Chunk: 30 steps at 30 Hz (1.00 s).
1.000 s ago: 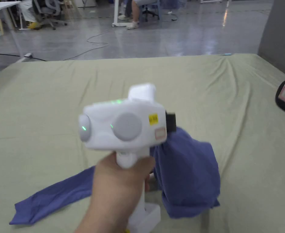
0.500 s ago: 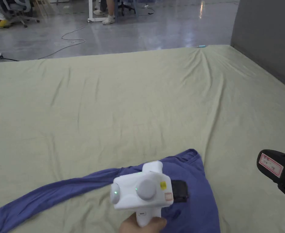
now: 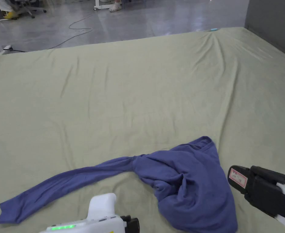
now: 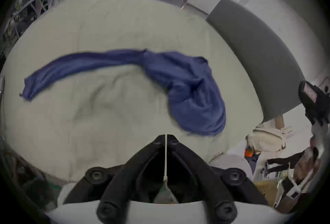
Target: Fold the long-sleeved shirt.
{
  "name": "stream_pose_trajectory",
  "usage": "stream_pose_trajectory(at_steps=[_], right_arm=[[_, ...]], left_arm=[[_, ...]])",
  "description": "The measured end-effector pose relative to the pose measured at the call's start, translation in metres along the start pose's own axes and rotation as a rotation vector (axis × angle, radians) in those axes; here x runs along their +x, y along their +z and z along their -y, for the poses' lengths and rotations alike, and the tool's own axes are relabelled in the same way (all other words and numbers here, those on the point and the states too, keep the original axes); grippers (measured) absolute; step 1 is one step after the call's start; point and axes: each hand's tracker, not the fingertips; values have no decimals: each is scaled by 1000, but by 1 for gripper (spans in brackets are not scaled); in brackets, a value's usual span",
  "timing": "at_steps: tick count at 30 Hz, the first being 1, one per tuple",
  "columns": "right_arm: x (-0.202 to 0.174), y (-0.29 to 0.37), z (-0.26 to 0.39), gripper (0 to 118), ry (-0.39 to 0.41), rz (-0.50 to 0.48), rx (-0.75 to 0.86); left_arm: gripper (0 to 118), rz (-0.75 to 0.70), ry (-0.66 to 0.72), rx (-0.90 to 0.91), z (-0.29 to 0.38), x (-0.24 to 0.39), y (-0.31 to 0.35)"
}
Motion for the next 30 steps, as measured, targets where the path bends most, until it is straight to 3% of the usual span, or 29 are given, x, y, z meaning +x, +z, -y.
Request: stream_pose_trajectory(at_steps=[4, 5, 6, 7, 8, 9, 14, 15, 16, 17, 20, 21, 23, 25, 26, 27, 28, 29, 30], right_arm=[[-1, -8, 2, 0, -1, 12, -24], [-1, -10, 1, 0, -2, 14, -28], [0, -10, 0, 0, -2, 18, -31], [0, -11, -1, 0, -2, 24, -32], [2, -10, -2, 0, -4, 31, -33], [3, -11, -3, 0, -6, 39, -34], [15, -23, -2, 0, -2, 112, -111], [18, -26, -1, 0, -3, 124, -122], [28, -30, 0, 0, -6, 139, -137], [32, -34, 1, 0, -9, 152, -152], [45, -46, 3, 0, -20, 183, -203], [50, -51, 2, 0, -22, 188, -219], [59, -63, -1, 0, -16, 194, -266], [72, -83, -5, 0, -5, 179, -331], [80, -97, -9, 23, -4, 183, -381], [90, -112, -10, 65, -23, 219, -433], [101, -130, -9, 118, -42, 263, -502], [109, -141, -8, 115, -86, 229, -474], [120, -149, -8, 115, -56, 239, -477]], left_arm=[[0, 30, -7, 114, -39, 1, -3], [13, 5, -34, 170, -56, 3, -5], [48, -15, -60, 217, -74, 3, -11], [93, -32, -98, 226, -97, 2, -23], [112, -47, -98, 225, -114, 0, -34], [118, -72, -95, 226, -129, -2, -46], [114, -179, -101, 85, -185, -23, -130], [101, -191, -113, 29, -188, -28, -146], [74, -224, -117, -45, -191, -33, -160], [67, -264, -132, -88, -190, -37, -170], [66, -269, -223, -24, -179, -30, -169], [60, -270, -227, -33, -175, -28, -161], [4, -206, -195, -13, -172, -26, -147], [2, -134, -132, 12, -172, -29, -124], [2, -111, -124, 41, -170, -29, -112], [2, -104, -116, 63, -169, -29, -102], [2, -89, -113, 78, -167, -28, -91], [2, -75, -118, 89, -168, -25, -79], [2, -64, -115, 99, -166, -24, -70]])
